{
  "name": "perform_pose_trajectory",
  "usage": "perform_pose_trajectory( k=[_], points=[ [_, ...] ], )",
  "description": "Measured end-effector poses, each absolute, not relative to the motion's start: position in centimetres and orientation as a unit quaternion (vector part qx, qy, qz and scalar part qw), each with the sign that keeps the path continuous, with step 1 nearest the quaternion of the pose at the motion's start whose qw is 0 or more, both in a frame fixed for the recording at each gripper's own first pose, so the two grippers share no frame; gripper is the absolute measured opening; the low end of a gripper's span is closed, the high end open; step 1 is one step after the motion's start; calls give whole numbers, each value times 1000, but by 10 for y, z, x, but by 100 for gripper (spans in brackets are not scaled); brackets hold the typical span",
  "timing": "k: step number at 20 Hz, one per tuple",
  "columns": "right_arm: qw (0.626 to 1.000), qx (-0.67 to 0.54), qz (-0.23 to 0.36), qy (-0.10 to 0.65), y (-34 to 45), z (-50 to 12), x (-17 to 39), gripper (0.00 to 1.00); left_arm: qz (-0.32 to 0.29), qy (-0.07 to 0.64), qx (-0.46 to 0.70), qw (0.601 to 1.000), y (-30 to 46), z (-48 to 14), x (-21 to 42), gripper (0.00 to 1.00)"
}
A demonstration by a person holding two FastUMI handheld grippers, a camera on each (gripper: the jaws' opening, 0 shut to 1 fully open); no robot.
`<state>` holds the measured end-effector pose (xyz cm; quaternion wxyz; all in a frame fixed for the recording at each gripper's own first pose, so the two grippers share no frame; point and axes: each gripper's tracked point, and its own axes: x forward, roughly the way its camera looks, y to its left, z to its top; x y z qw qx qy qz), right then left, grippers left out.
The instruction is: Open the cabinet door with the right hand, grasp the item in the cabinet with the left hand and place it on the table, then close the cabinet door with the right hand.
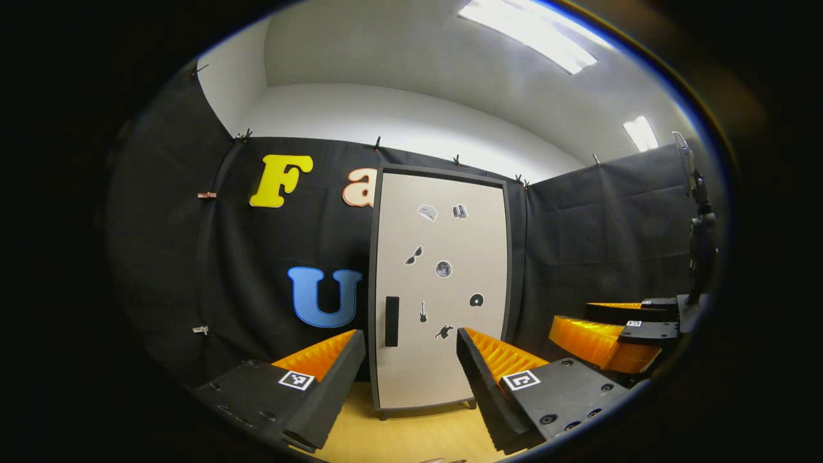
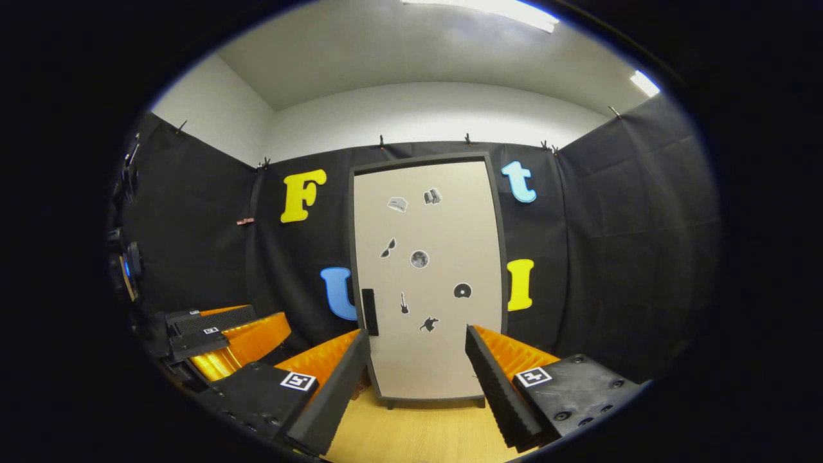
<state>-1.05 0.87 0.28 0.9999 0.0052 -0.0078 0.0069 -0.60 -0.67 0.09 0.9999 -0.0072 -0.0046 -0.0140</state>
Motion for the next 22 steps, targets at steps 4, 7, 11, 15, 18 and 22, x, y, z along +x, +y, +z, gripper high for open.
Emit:
perform_pose_trajectory(
  k=[4, 7, 11, 15, 18, 22],
  points=[
    [1000, 6, 4, -9, 8, 3, -12, 96, -15, -9, -2, 1000, -7, 1, -8, 90],
    [1000, 1, 0, -8, 9, 3, -13, 96, -18, -9, -5, 1000, -8, 0, -9, 91],
    [1000, -3, -4, -3, 12, -1, -11, 96, -17, -13, -6, 1000, -5, 1, -11, 90],
    [1000, -4, -8, -4, 16, -2, -11, 96, -18, -15, -6, 1000, -1, 1, -11, 90],
    [1000, -4, -14, -3, 18, -5, -8, 96, -24, -15, -8, 1000, 2, 1, -13, 91],
    [1000, -11, -18, -5, 30, -8, 1, 96, -32, -11, -14, 999, 12, -3, -17, 90]
  ],
)
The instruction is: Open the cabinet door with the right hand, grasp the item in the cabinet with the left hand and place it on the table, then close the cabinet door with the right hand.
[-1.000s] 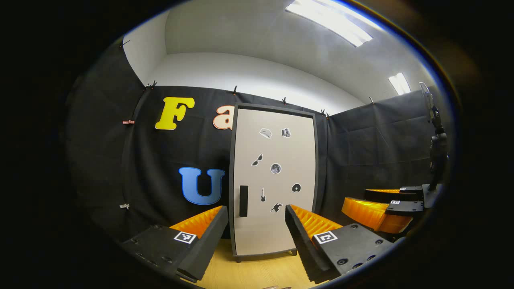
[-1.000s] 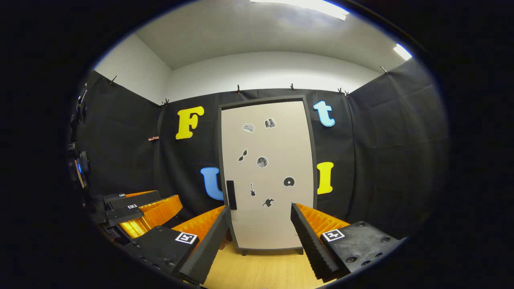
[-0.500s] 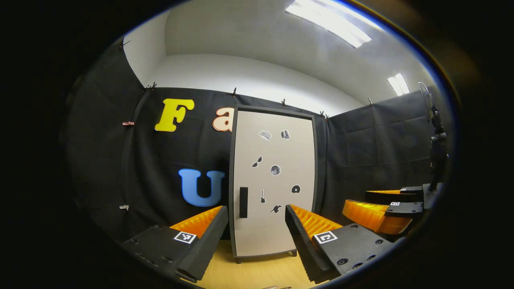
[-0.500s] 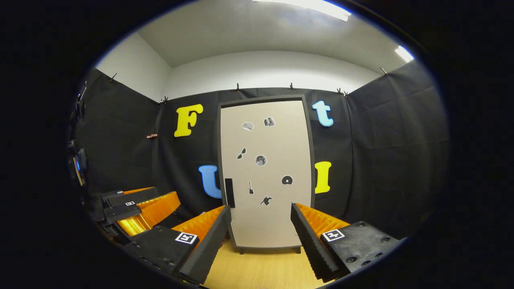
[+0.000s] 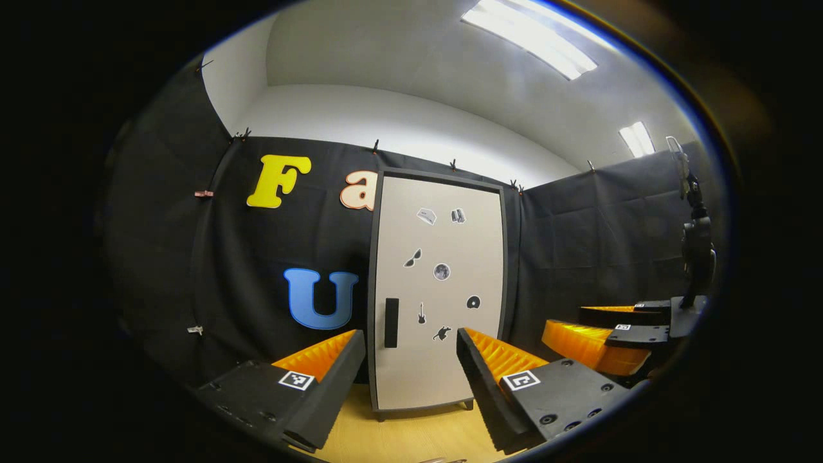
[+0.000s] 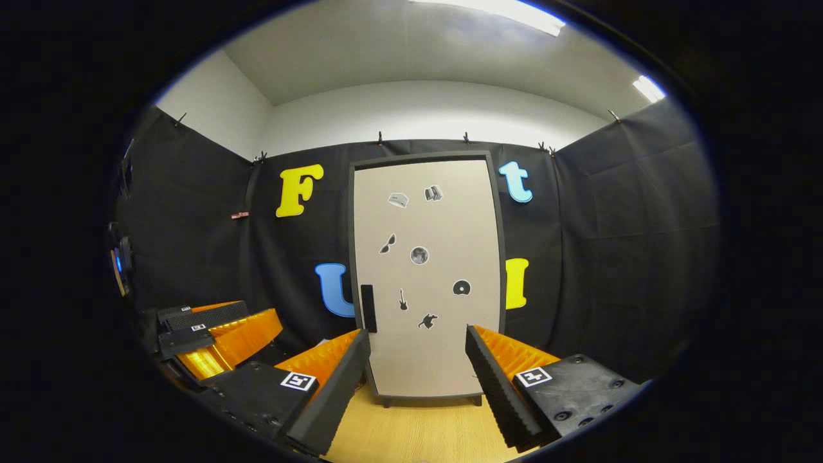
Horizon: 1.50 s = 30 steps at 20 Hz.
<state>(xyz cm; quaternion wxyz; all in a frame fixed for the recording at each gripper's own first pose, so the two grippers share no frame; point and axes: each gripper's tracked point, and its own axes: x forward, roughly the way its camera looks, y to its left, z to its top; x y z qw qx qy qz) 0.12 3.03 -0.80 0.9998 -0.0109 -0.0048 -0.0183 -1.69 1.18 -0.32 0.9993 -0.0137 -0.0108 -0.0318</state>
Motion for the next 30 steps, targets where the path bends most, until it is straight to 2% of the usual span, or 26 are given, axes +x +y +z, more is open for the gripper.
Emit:
perform_pose_trajectory(
  k=[10, 15, 23, 30],
  points=[
    [1000, 6, 9, -4, 86, -36, 66, 96, -40, -11, -23, 999, 40, -12, -32, 90],
    [999, 9, 32, 9, 104, -52, 112, 96, -5, 1, -9, 1000, 57, -27, -15, 91],
    [998, 5, 54, 19, 121, -80, 198, 96, 65, -21, -23, 997, 95, -27, 17, 91],
    [999, 5, 49, 13, 129, -100, 268, 85, 133, -24, -6, 991, 126, -31, 23, 90]
  ],
)
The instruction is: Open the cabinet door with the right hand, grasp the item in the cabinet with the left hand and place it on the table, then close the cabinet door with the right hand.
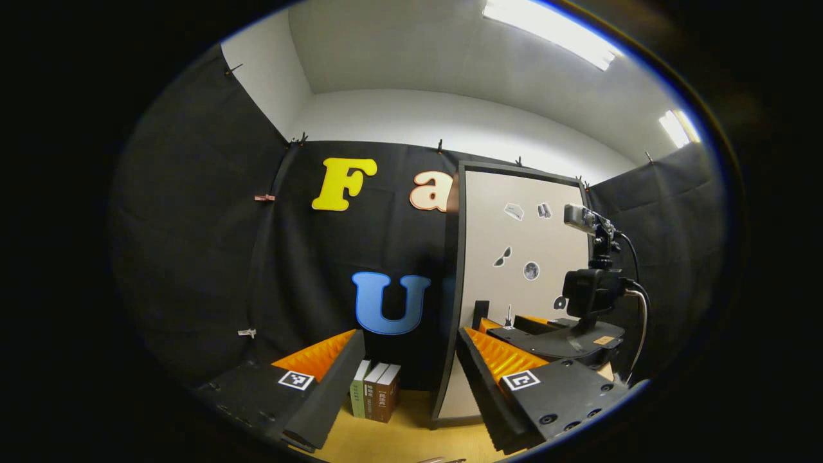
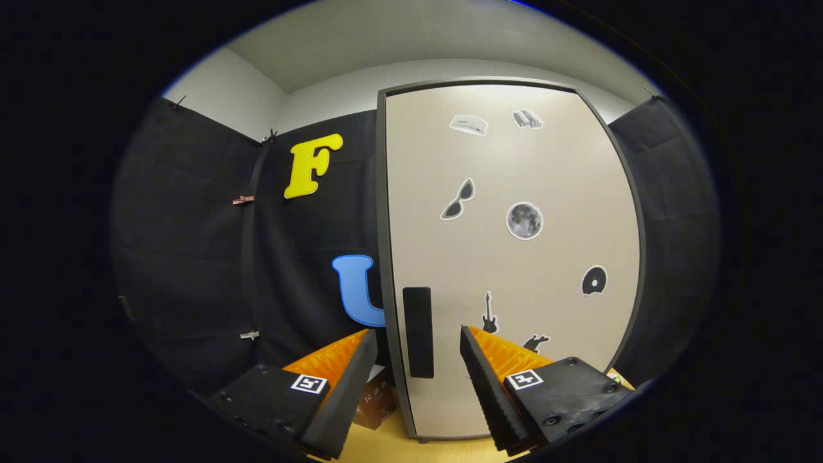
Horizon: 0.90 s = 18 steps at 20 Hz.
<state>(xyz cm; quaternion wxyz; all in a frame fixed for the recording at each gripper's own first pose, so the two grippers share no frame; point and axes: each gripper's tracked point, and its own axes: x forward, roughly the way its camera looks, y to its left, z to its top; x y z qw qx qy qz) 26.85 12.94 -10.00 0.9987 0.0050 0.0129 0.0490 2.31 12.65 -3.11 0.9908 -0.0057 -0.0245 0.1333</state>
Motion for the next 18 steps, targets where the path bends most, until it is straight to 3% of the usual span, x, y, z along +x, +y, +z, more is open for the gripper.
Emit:
perform_pose_trajectory(
  k=[7, 10, 13, 16, 18],
  points=[
    [999, 7, 36, 27, 133, -126, 313, 78, 180, -22, 7, 983, 147, -33, 18, 91],
    [999, 5, 30, 39, 133, -138, 328, 62, 195, -18, 10, 981, 155, -37, 16, 91],
    [999, 4, 23, 44, 136, -147, 339, 62, 208, -15, 24, 978, 163, -37, 16, 91],
    [999, -5, 0, 37, 132, -145, 343, 40, 212, -11, 35, 977, 167, -37, 18, 91],
    [999, -17, -15, 34, 131, -145, 344, 40, 214, -8, 39, 976, 170, -36, 18, 91]
  ],
)
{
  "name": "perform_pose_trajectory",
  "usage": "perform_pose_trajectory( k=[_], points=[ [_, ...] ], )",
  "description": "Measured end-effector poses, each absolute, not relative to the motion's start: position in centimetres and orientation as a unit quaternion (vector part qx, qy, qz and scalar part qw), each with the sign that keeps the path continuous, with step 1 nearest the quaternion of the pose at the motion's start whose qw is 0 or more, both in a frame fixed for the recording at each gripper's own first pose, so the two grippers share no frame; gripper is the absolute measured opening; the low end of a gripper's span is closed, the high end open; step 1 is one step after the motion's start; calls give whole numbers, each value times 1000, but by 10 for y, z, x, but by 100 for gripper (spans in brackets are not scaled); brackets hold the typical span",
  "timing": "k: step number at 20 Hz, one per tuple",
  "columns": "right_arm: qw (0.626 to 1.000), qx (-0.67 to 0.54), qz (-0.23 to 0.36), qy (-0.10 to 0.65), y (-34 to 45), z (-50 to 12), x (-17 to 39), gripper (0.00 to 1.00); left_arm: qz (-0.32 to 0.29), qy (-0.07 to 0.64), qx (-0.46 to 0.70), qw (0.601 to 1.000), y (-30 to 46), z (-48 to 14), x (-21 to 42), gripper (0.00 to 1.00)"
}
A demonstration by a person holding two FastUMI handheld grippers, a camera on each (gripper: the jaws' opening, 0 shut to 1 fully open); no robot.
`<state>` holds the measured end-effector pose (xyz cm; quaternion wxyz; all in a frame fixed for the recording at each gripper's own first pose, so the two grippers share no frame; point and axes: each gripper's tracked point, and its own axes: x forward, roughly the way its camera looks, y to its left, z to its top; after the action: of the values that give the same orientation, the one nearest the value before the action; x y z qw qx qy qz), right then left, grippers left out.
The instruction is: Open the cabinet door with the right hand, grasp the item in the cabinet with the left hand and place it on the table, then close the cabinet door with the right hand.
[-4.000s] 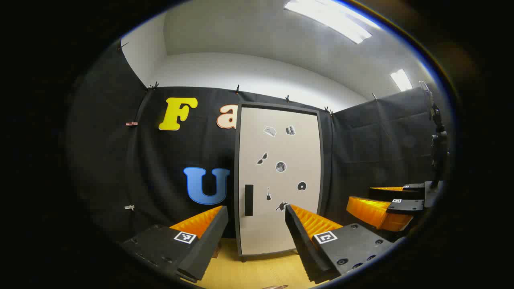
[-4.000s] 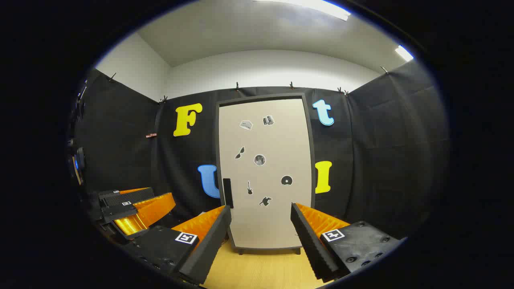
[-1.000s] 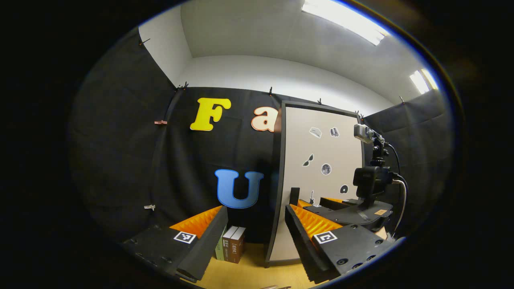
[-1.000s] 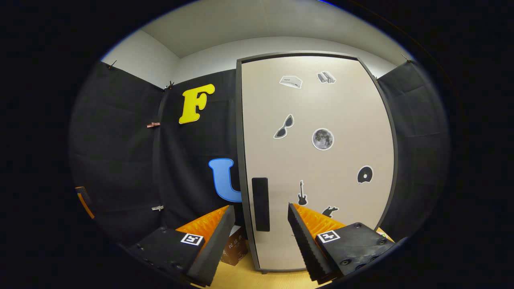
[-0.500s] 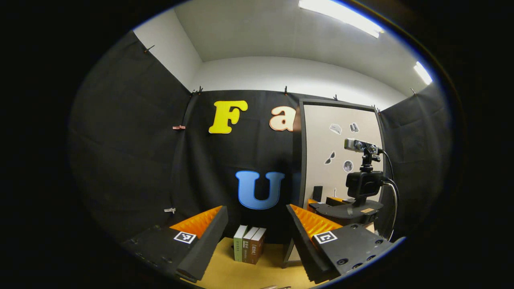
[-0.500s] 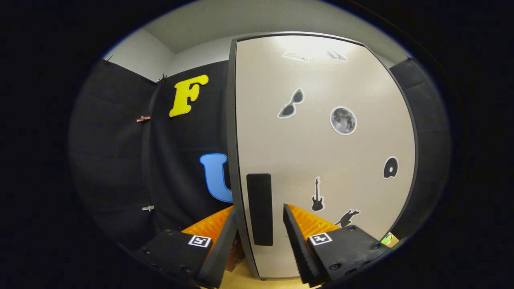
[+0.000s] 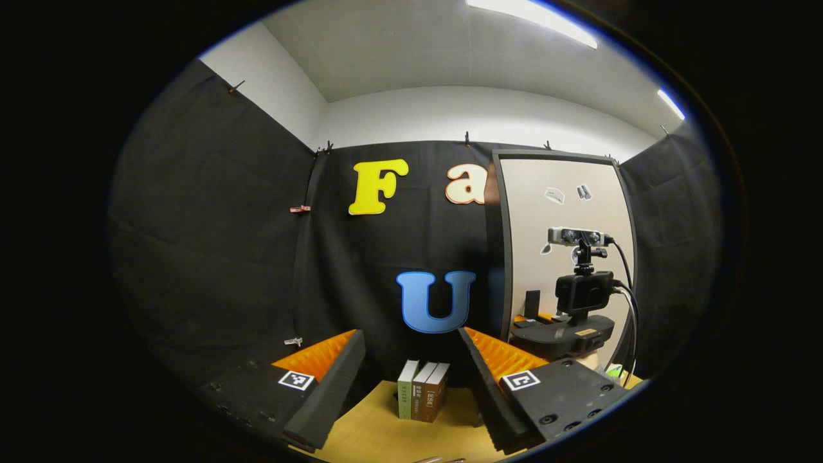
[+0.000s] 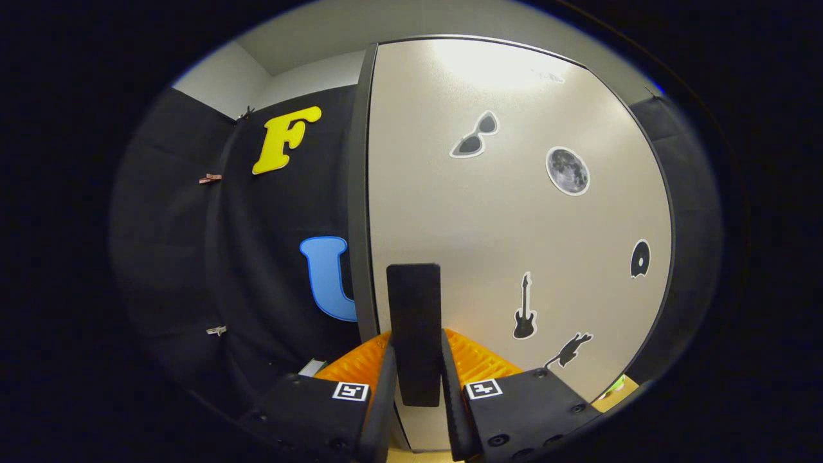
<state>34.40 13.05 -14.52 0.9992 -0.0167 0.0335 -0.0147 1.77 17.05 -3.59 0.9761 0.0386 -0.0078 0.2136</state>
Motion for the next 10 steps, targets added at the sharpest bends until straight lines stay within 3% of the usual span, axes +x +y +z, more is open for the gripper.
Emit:
perform_pose_trajectory(
  k=[1, 2, 5, 6, 7, 8, 10],
  points=[
    [999, -23, -19, 28, 130, -142, 341, 40, 214, -10, 37, 976, 171, -34, 17, 91],
    [999, -28, -18, 28, 131, -145, 344, 33, 213, -14, 33, 976, 172, -32, 17, 91],
    [999, -18, 1, 27, 130, -145, 342, 33, 214, -16, 29, 976, 179, -32, 11, 90],
    [999, -12, 9, 30, 130, -145, 343, 21, 215, -15, 27, 976, 180, -33, 11, 90],
    [999, -5, 15, 35, 130, -145, 342, 16, 213, -15, 24, 977, 180, -33, 9, 90],
    [999, -4, 16, 39, 130, -146, 343, 21, 210, -15, 20, 977, 180, -34, 5, 91],
    [999, -11, 14, 42, 129, -145, 341, 22, 206, -18, 14, 978, 180, -31, -4, 90]
  ],
)
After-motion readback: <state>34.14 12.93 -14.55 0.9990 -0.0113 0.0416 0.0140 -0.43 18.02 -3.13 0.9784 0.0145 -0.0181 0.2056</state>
